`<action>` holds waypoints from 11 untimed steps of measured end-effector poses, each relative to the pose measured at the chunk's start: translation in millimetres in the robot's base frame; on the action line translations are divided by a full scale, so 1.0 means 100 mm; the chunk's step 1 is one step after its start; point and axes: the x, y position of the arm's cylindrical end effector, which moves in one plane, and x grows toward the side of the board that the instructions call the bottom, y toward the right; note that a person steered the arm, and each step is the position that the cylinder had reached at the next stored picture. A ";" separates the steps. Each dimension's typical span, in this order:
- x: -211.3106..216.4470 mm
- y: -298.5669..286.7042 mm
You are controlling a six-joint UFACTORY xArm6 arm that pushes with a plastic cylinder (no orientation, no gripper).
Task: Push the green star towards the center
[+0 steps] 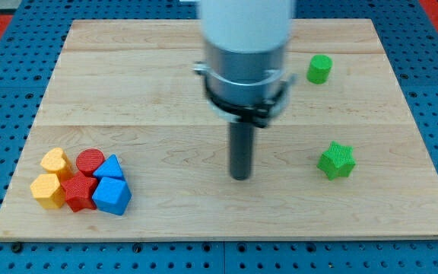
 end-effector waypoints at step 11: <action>-1.39 0.62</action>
